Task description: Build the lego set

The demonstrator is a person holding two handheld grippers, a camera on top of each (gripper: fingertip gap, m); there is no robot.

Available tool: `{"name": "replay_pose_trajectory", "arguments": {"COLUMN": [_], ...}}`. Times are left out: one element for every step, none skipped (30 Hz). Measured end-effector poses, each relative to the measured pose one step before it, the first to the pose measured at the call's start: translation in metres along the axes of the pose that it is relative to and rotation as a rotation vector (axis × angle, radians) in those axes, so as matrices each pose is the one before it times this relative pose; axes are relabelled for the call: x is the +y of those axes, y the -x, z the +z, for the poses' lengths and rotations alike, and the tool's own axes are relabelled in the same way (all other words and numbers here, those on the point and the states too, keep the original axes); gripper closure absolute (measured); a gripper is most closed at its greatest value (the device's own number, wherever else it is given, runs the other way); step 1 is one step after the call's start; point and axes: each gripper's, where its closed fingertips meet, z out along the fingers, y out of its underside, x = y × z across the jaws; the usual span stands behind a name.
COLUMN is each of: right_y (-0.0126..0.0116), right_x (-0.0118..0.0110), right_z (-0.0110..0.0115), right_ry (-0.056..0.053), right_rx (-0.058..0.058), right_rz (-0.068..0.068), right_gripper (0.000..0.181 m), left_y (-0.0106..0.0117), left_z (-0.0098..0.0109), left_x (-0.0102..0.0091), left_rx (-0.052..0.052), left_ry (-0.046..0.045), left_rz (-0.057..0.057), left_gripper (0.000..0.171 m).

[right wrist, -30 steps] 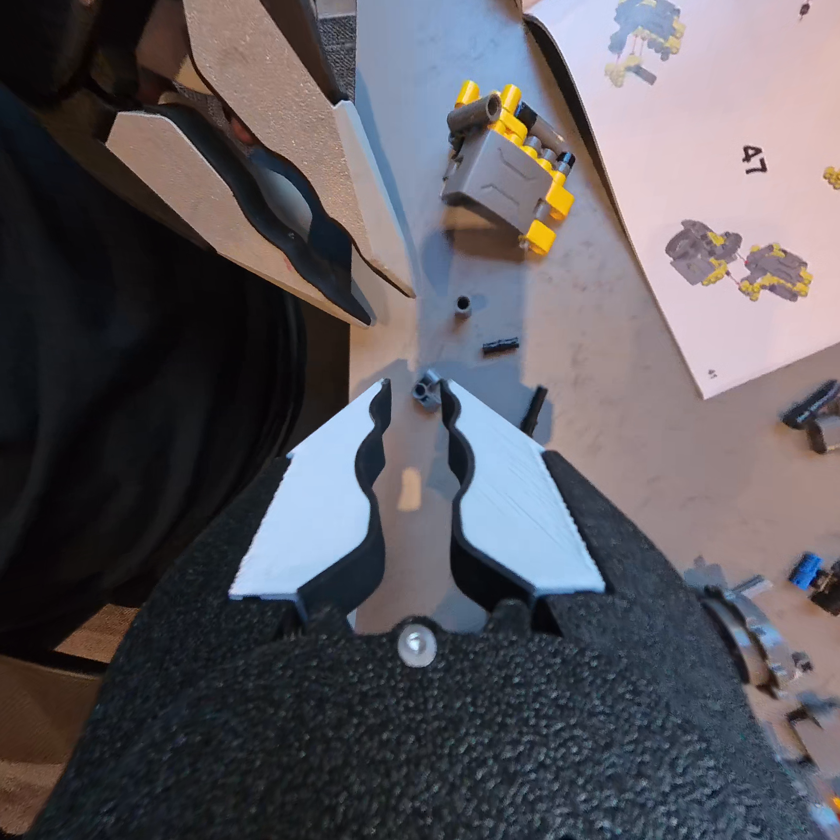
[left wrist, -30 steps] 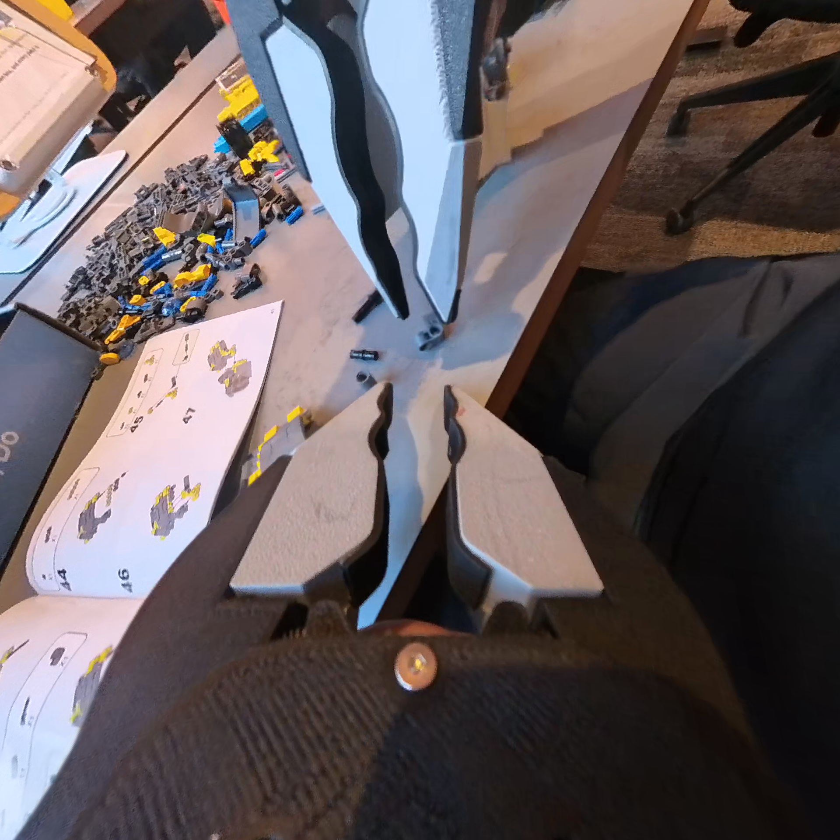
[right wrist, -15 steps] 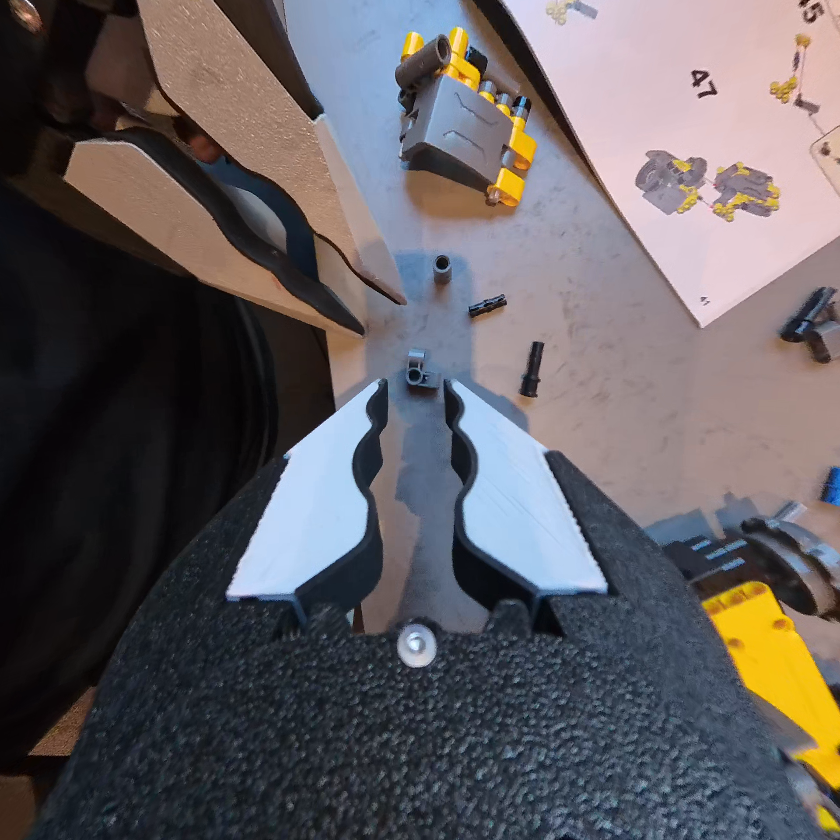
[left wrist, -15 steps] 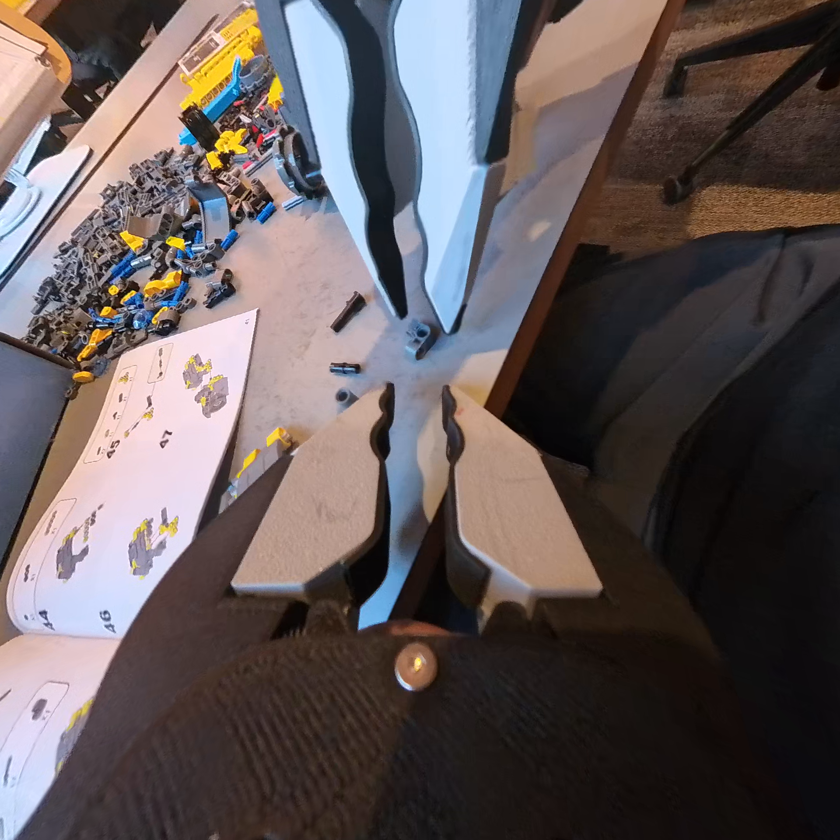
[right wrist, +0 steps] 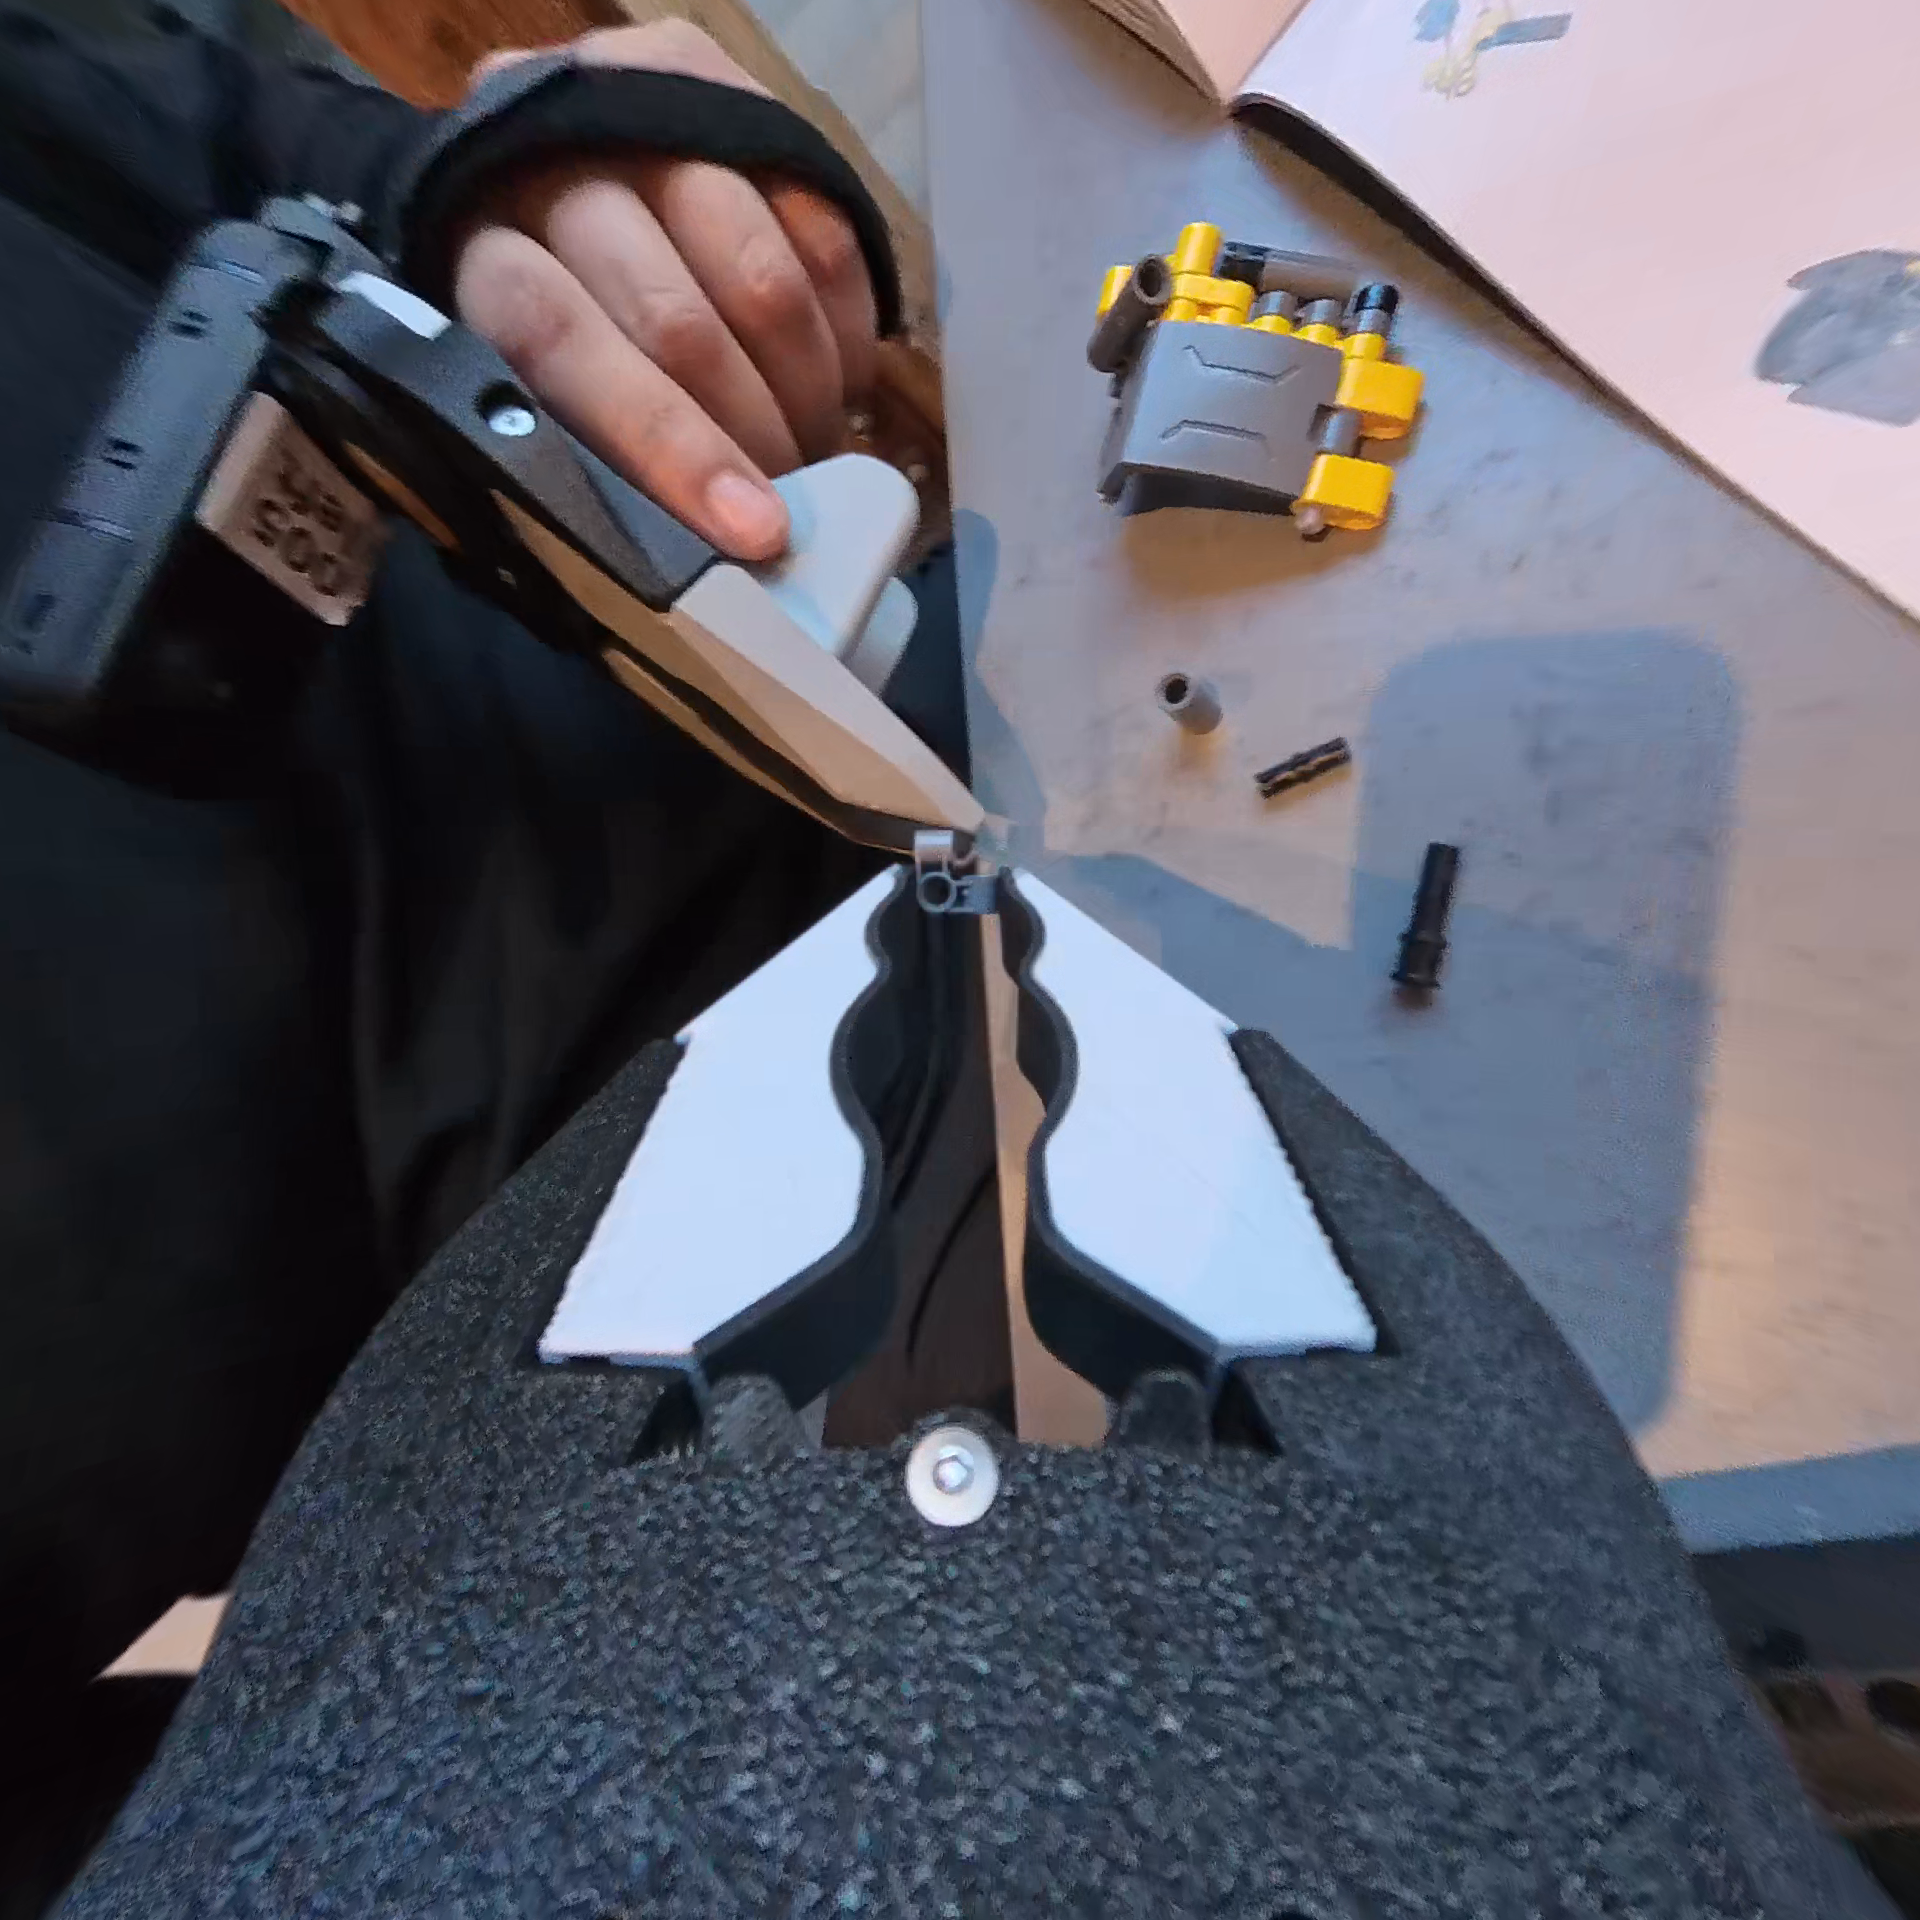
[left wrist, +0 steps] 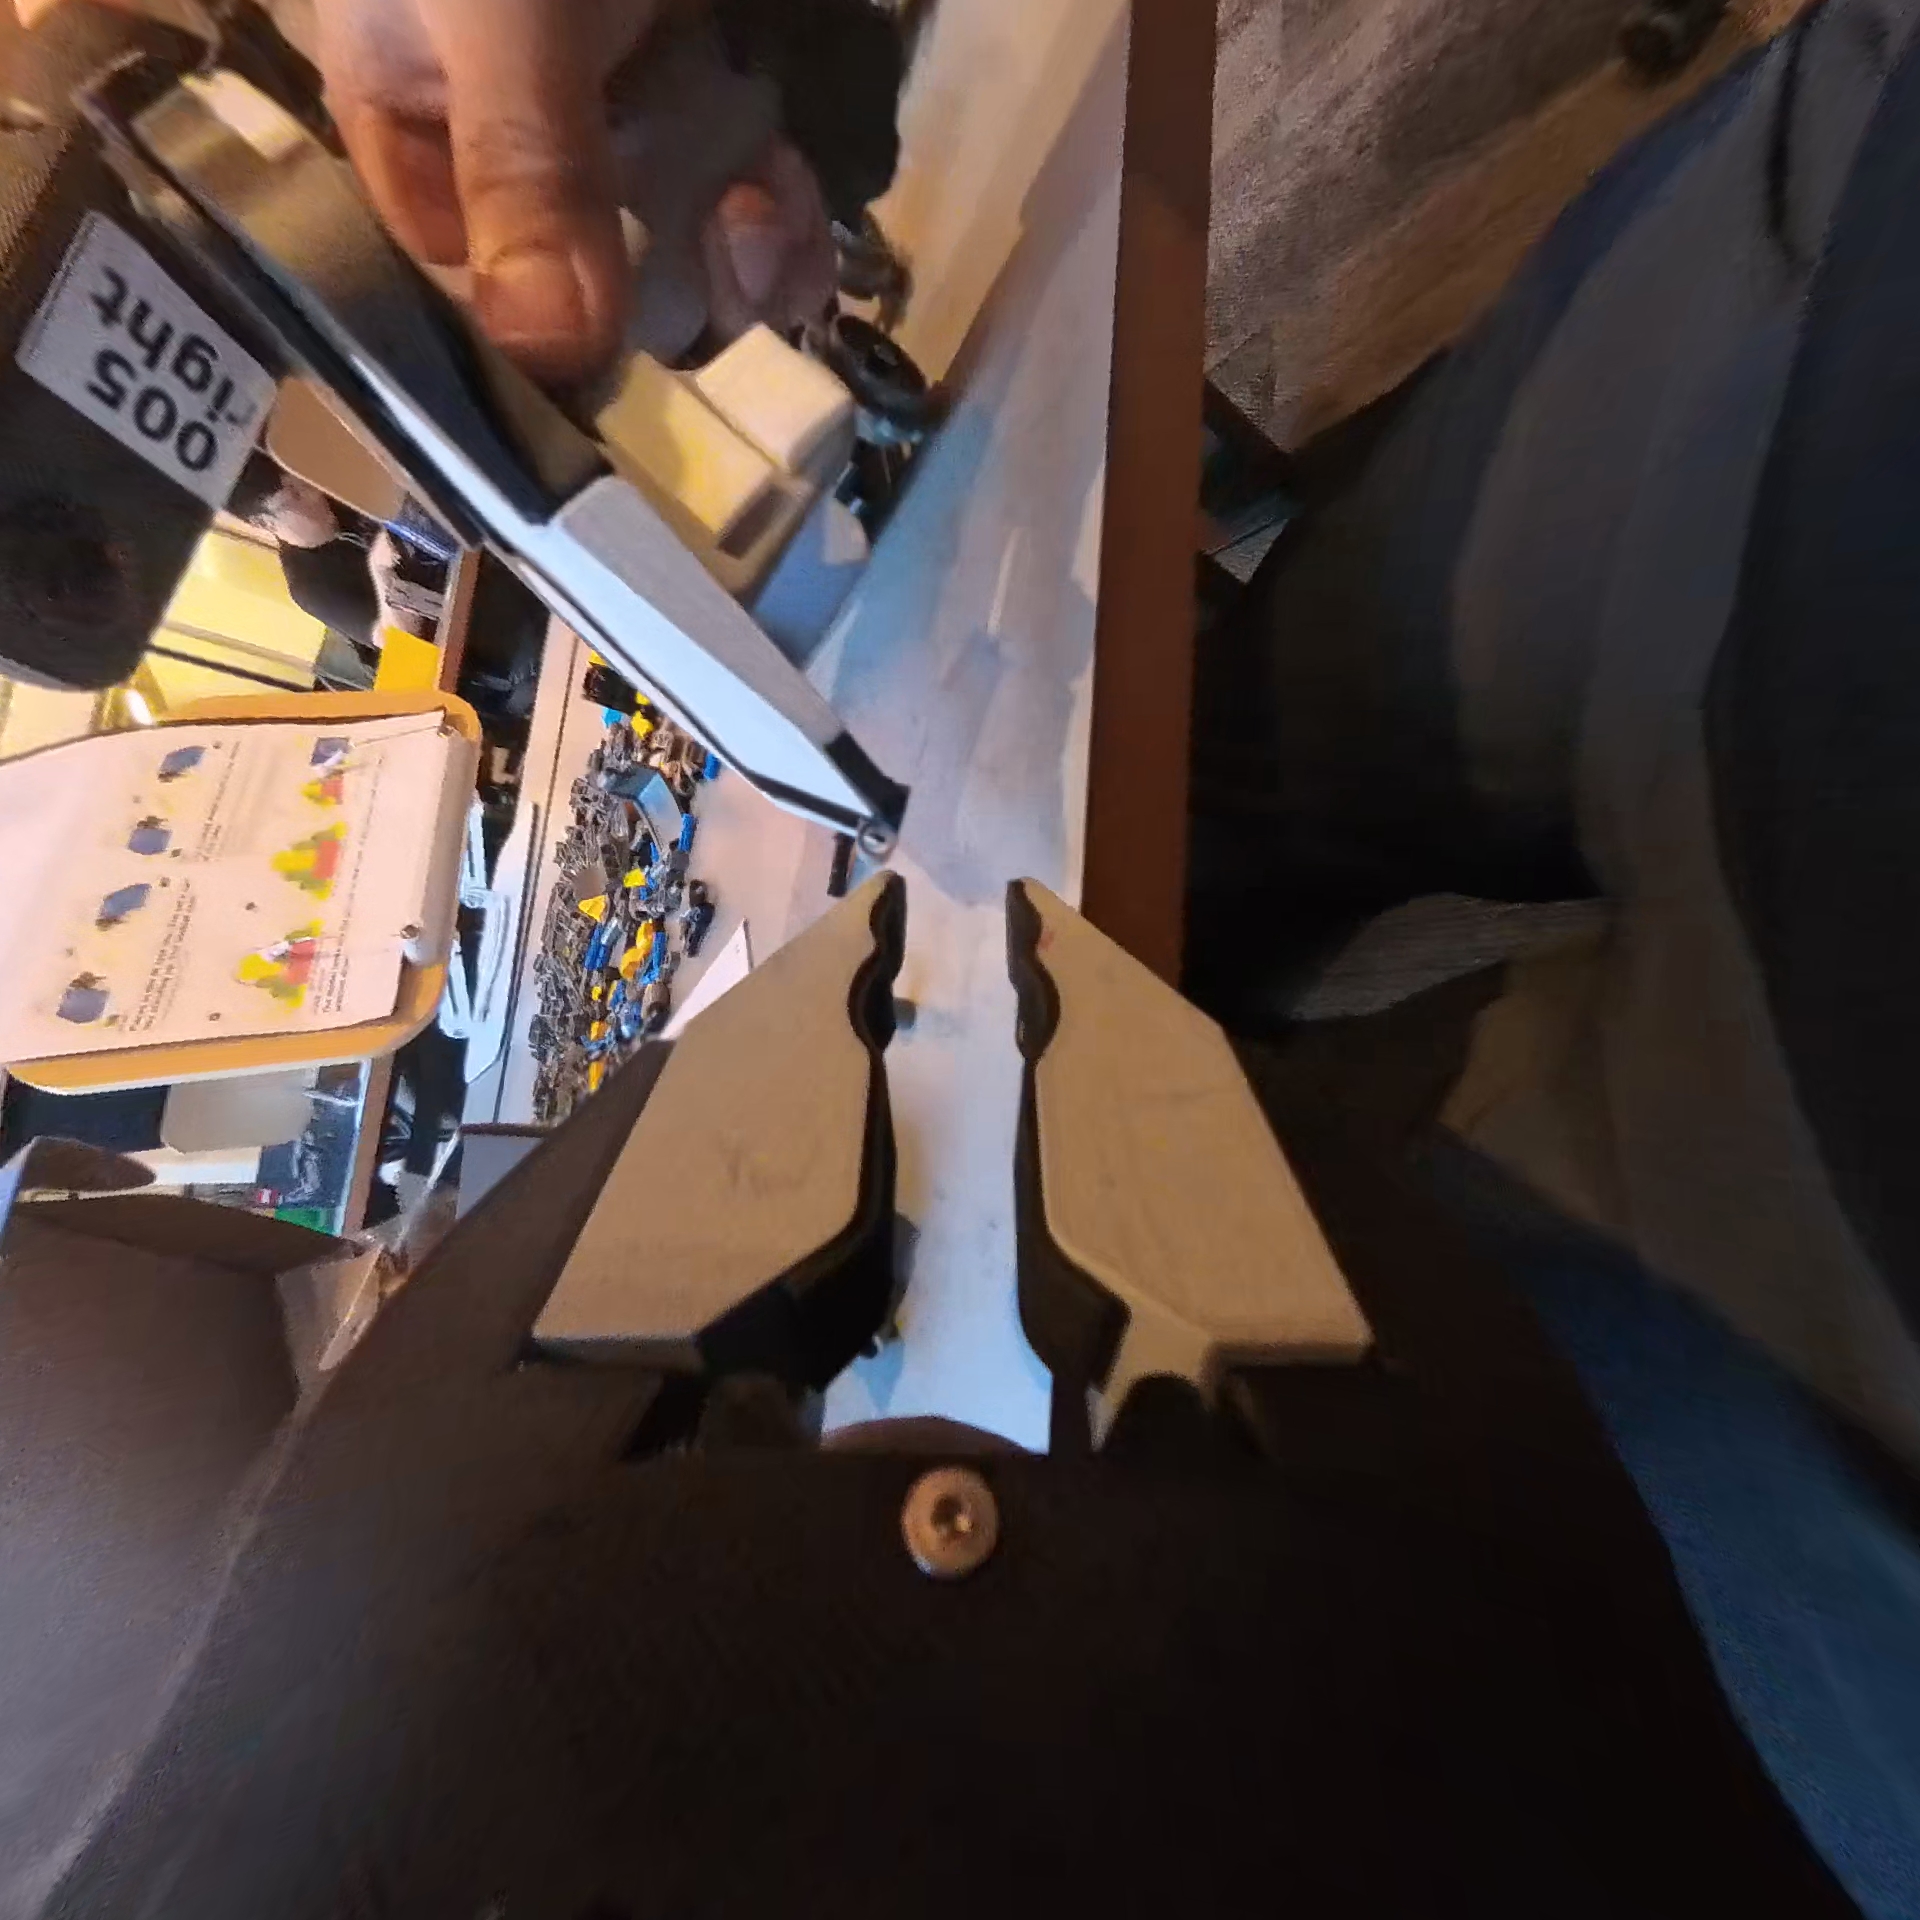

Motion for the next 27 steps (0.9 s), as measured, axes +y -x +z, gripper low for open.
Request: {"name": "replay_pose_trajectory", "arguments": {"right_y": [0.00343,0.00193,-0.00041,-0.00115,0.00032,0.00158,0.00192,0.00134,-0.00034,-0.00092,0.00006,0.00003,-0.0004,-0.00094,-0.00221,-0.00293,-0.00278,-0.00246,-0.0021,0.00029,0.00208,0.00136,0.00007,-0.00004,0.00022,-0.00009,-0.00102], "right_x": [0.0001,0.00123,0.00134,0.00088,0.00044,-0.00029,-0.00069,-0.00025,0.00021,-0.00032,-0.00064,-0.00077,-0.00097,-0.00132,-0.00196,-0.00268,-0.00312,-0.00313,-0.00277,-0.00247,-0.00262,-0.00217,-0.00089,-0.00039,-0.00096,-0.00081,-0.00014], "right_z": [-0.00018,0.00046,0.00088,0.0009,0.00101,0.00094,0.00088,0.00083,0.00083,0.00048,0.00007,-0.0003,-0.00022,-0.00029,-0.00076,-0.00142,-0.00162,-0.00181,-0.00165,-0.00145,-0.00129,-0.00088,-0.00039,0.00038,0.00089,0.00135,0.00142], "right_ry": [0.0002,0.0071,0.0078,0.0045,0.0017,-0.0015,-0.0033,0.0015,0.0053,0.0029,0.0001,-0.0013,-0.0035,-0.0065,-0.0121,-0.0168,-0.021,-0.0241,-0.023,-0.0217,-0.0238,-0.0205,-0.0098,-0.0027,-0.0063,-0.0047,0.0006], "right_rx": [-0.0265,-0.0164,-0.0032,0.0008,-0.0102,-0.0182,-0.019,-0.0151,-0.0039,0.0015,-0.0036,-0.0038,-0.0005,0.0038,0.0116,0.0188,0.023,0.0298,0.0363,0.03,0.0258,0.0305,0.0289,0.0187,0.0088,0.005,0.0051], "right_rz": [0.0067,0.0079,0.0083,0.0063,0.0069,0.0065,0.0046,0.0051,0.005,0.0031,0.0031,0.0054,0.0056,0.0051,0.0072,0.0031,-0.0074,-0.0175,-0.026,-0.0409,-0.0534,-0.0505,-0.0349,-0.0209,-0.0146,-0.0085,-0.0033], "right_gripper": [0.166,0.167,0.167,0.167,0.167,0.166,0.166,0.167,0.167,0.166,0.167,0.167,0.167,0.167,0.167,0.167,0.166,0.165,0.161,0.159,0.157,0.155,0.156,0.157,0.157,0.158,0.162], "left_y": [0.0003,0.00184,0.00196,0.00155,0.00078,0.00039,-0.00037,-0.00014,0.00021,-0.0007,-0.00011,0.00065,0.00075,0.00112,0.00189,0.00279,0.00312,0.00275,0.00223,0.00262,0.00297,0.00235,0.00118,0.00028,0.00021,-0.00024,-0.0007], "left_z": [0.00071,-0.00025,-0.00125,-0.0017,-0.00144,-0.00079,-0.00006,0.0003,0.00003,-0.00024,-0.00041,-0.00034,-0.00005,0.00035,0.00112,0.00171,0.00143,0.00088,0.00018,-0.00038,-0.00095,-0.00129,-0.00134,-0.00109,-0.00068,-0.00041,-0.00013], "left_x": [0.00038,-0.00092,-0.00212,-0.00272,-0.00237,-0.00134,-0.00076,-0.00033,-0.00046,-0.00039,-0.00012,0.00025,0.00062,0.0012,0.00218,0.00278,0.00211,0.00124,0.00052,0.0,-0.00019,-0.0007,-0.00113,-0.00106,-0.00045,-0.00011,0.00007], "left_rx": [-0.0012,-0.0077,-0.007,-0.0029,0.0024,0.0052,0.009,0.0061,0.0018,0.0065,-0.0005,-0.0062,-0.0062,-0.0053,-0.006,-0.0058,-0.0013,0.0082,0.0148,0.0134,0.0104,0.0128,0.0168,0.0184,0.0148,0.0141,0.0133], "left_ry": [0.00339,-0.00566,-0.01307,-0.01738,-0.01561,-0.01031,-0.00709,-0.0044,-0.00443,-0.0034,-0.00179,0.00033,0.00191,0.00398,0.00859,0.00972,0.00461,-0.0033,-0.00746,-0.01179,-0.01251,-0.01384,-0.01506,-0.01484,-0.01012,-0.00828,-0.00633], "left_rz": [-0.0082,-0.0144,-0.0131,-0.0114,-0.0124,-0.0157,-0.0165,-0.0145,-0.0088,-0.0004,0.0061,0.0048,-0.0023,-0.0143,-0.037,-0.0637,-0.0837,-0.0923,-0.0886,-0.0775,-0.0668,-0.0597,-0.0557,-0.0506,-0.0454,-0.0357,-0.0258], "left_gripper": [0.152,0.15,0.149,0.149,0.149,0.149,0.149,0.149,0.152,0.162,0.165,0.165,0.166,0.166,0.166,0.165,0.166,0.166,0.166,0.166,0.166,0.166,0.166,0.166,0.166,0.166,0.166]}}
